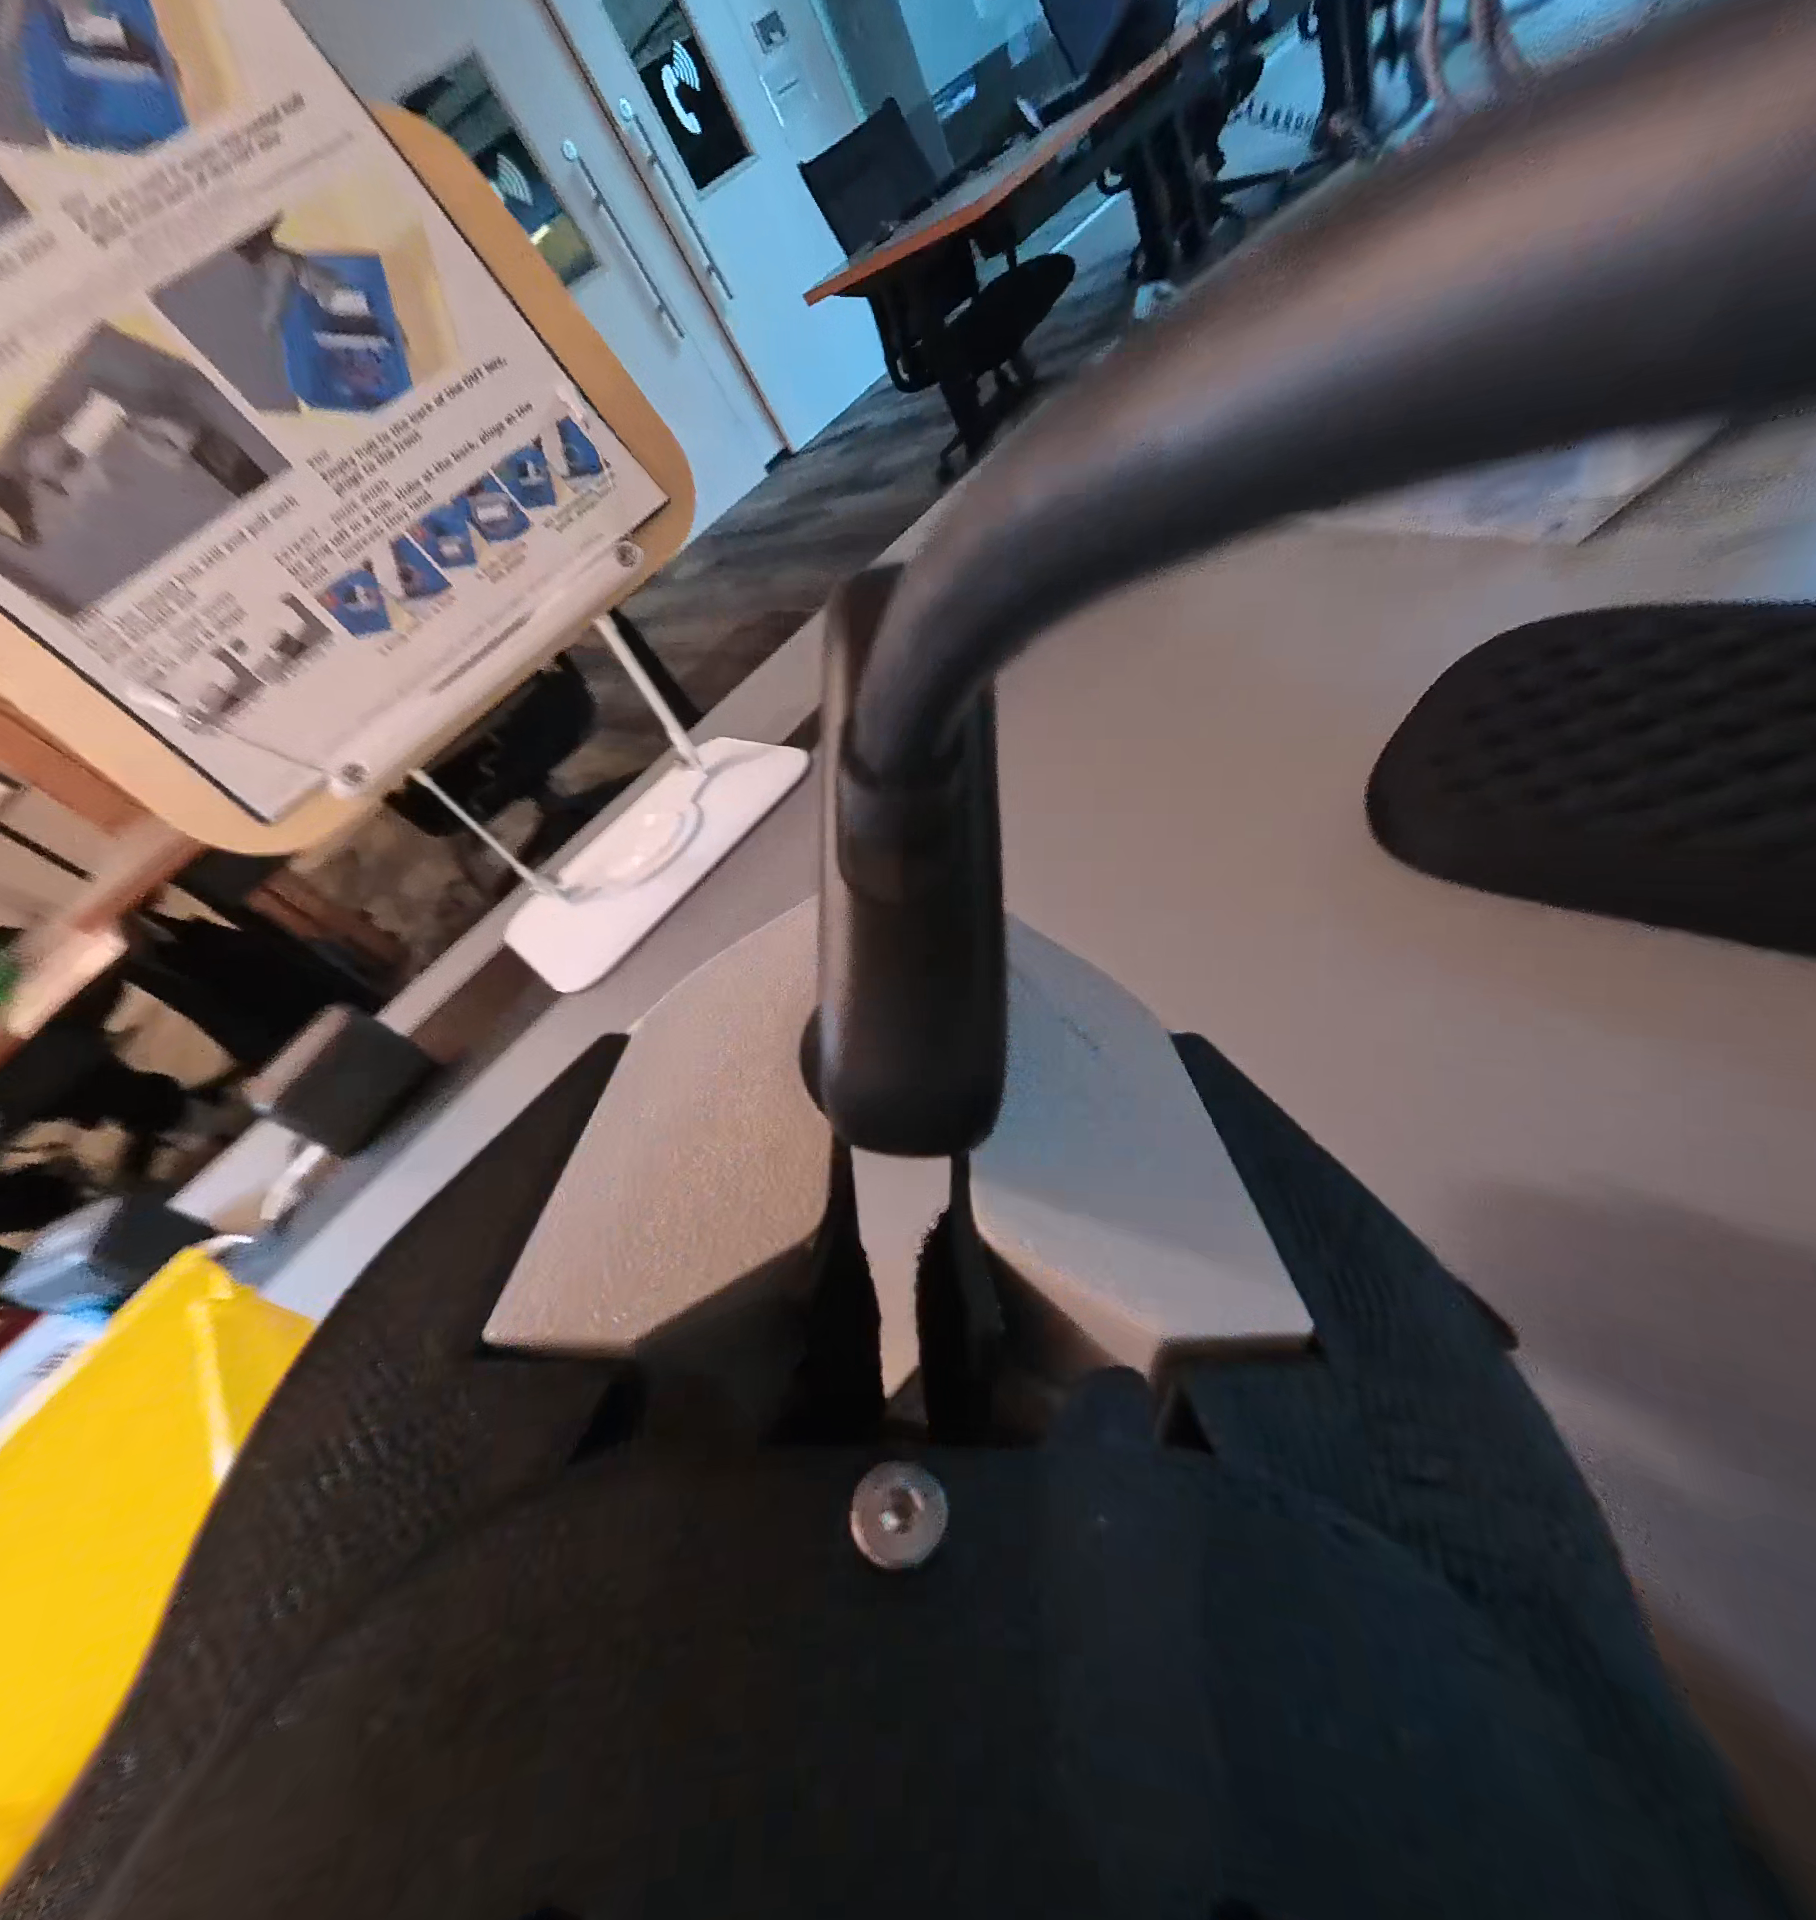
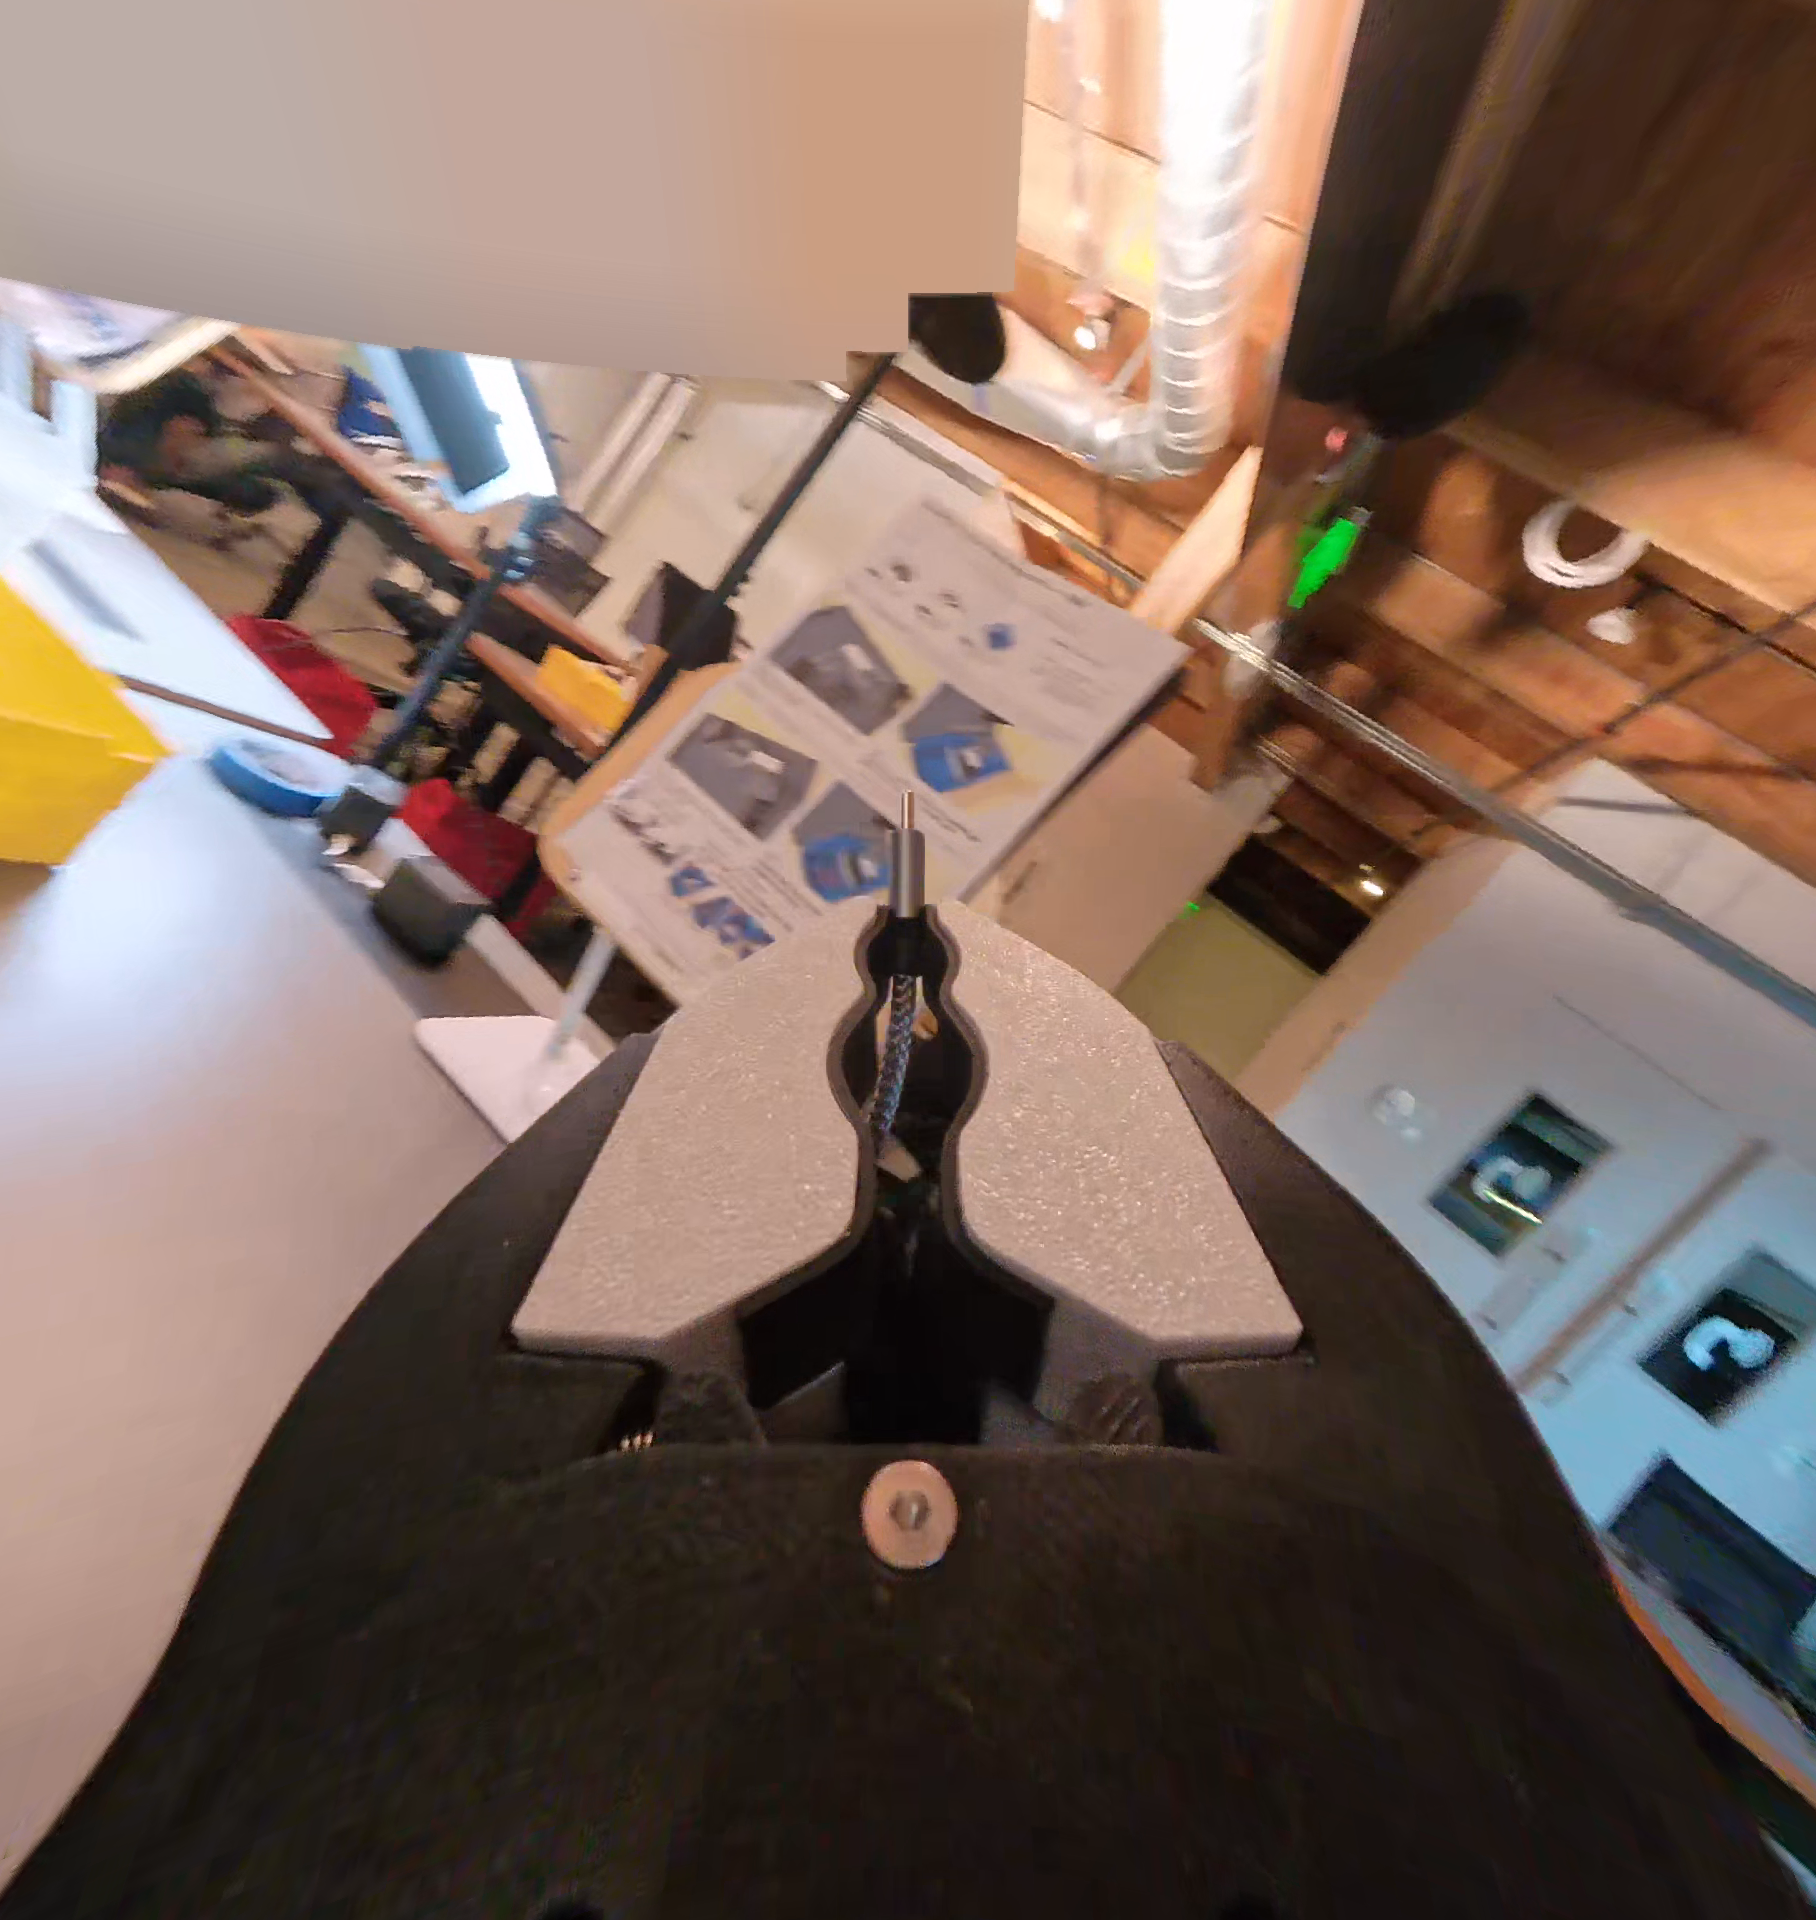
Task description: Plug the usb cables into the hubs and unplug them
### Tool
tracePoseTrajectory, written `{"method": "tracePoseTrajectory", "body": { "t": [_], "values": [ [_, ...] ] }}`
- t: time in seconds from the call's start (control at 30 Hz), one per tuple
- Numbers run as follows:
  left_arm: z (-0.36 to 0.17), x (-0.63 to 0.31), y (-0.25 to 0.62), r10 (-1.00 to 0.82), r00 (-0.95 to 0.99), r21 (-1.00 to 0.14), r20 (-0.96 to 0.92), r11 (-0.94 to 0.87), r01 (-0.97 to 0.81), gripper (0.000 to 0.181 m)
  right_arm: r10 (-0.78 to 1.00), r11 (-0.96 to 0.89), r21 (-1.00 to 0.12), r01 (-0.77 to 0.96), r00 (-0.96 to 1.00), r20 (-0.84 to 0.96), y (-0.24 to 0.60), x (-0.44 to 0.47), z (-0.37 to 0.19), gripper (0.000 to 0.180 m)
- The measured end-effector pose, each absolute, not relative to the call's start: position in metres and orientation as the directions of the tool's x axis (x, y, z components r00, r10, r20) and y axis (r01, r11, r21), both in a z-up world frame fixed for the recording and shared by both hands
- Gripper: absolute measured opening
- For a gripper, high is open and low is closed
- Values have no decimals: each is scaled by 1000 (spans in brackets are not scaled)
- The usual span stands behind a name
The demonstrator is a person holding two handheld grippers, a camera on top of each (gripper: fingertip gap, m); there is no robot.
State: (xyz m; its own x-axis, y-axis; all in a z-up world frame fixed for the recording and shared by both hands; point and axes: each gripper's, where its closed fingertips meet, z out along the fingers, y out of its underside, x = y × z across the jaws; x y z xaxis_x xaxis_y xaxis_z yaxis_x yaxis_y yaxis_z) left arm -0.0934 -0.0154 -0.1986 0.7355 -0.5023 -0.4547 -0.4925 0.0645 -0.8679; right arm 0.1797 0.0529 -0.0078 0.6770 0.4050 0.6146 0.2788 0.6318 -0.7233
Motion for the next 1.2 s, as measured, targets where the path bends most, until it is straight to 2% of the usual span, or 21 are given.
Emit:
{"method": "tracePoseTrajectory", "body": {
  "t": [0.13,0.3,0.5,0.9,1.03,1.2],
  "values": [
    [-202,-94,-18,-549,766,-925,-335,36,-378,13,313,573,-742,347,744,590,58,234,1,5],
    [-203,-95,-16,-543,773,-928,-329,34,-372,14,219,507,-758,410,790,573,70,286,-3,5],
    [-206,-90,-16,-548,764,-921,-341,32,-388,14,372,468,-817,337,764,527,90,288,-18,5],
    [-211,-88,-16,-560,766,-926,-316,6,-378,14,503,435,-859,271,718,481,106,277,-57,5],
    [-213,-86,-15,-568,767,-933,-298,3,-360,14,562,364,-825,432,605,565,119,283,-119,6],
    [-215,-84,-11,-585,766,-943,-266,-6,-332,14,681,31,-695,718,494,541,130,304,-209,6]
  ]
}}
